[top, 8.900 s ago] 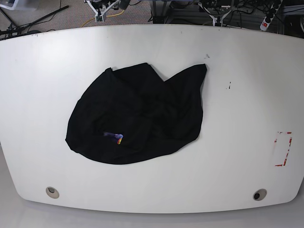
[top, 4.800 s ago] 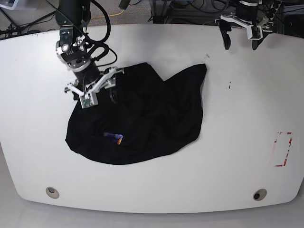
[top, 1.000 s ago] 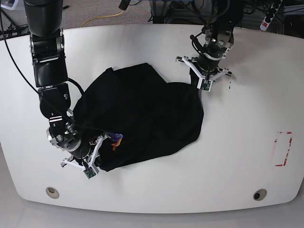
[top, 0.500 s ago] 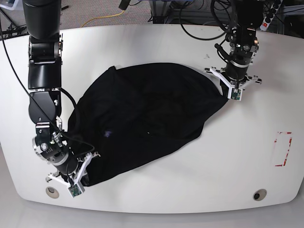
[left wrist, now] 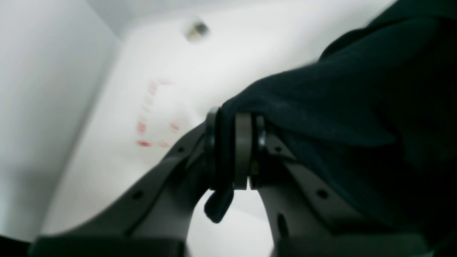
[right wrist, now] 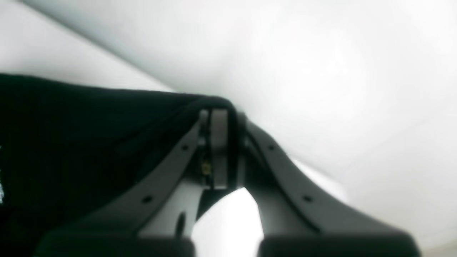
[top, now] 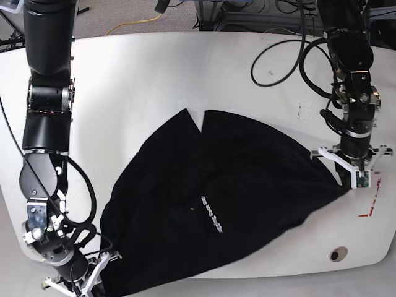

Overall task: Fold the T-shirt properly
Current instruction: 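Lift the shirt with both grippers and shake it out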

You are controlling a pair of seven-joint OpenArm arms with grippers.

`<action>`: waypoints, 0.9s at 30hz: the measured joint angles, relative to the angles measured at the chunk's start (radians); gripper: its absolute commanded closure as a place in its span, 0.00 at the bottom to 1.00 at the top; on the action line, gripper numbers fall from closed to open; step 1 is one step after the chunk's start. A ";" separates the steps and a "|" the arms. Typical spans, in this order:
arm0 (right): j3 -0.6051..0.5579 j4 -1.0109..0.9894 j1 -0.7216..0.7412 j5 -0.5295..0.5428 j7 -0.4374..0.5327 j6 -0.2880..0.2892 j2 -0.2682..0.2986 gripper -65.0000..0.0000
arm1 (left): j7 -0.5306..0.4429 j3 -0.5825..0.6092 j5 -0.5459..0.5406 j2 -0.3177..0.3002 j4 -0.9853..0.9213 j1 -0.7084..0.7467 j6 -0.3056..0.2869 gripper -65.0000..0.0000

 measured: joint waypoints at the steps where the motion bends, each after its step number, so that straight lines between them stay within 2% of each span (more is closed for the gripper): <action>1: 0.000 0.000 0.021 0.000 -0.010 0.000 0.000 1.00 | 0.008 -0.010 0.002 -0.011 0.002 -0.027 -0.017 0.92; 5: 0.000 0.000 0.109 0.001 -0.031 0.003 0.000 1.00 | 0.057 -0.061 -0.001 -0.024 0.004 -0.140 -0.097 0.96; 8: 0.000 -0.001 0.172 0.006 -0.033 0.032 0.000 1.00 | 0.126 -0.115 0.000 -0.025 0.002 -0.239 -0.142 1.00; 9: 0.000 -0.002 0.188 0.000 -0.035 0.034 0.001 1.00 | 0.139 -0.121 0.005 -0.037 0.003 -0.271 -0.149 1.00; 10: 0.000 -0.013 0.211 0.004 -0.031 0.043 0.001 1.00 | 0.178 -0.125 0.006 -0.057 0.002 -0.310 -0.180 1.00; 17: 0.000 -0.080 0.377 0.003 -0.089 0.082 0.001 1.00 | 0.264 -0.137 -0.002 -0.140 0.005 -0.525 -0.209 1.00; 20: 0.006 -0.074 0.424 0.007 -0.127 0.106 0.006 1.00 | 0.288 -0.134 -0.006 -0.156 0.006 -0.563 -0.218 1.00; 23: 0.010 -0.027 0.422 0.007 -0.198 0.130 0.006 1.00 | 0.294 -0.135 0.001 -0.156 0.006 -0.564 -0.254 1.00; 27: 0.051 0.068 0.317 0.015 -0.257 0.139 0.003 1.00 | 0.302 -0.134 -0.002 -0.153 0.008 -0.481 -0.266 1.00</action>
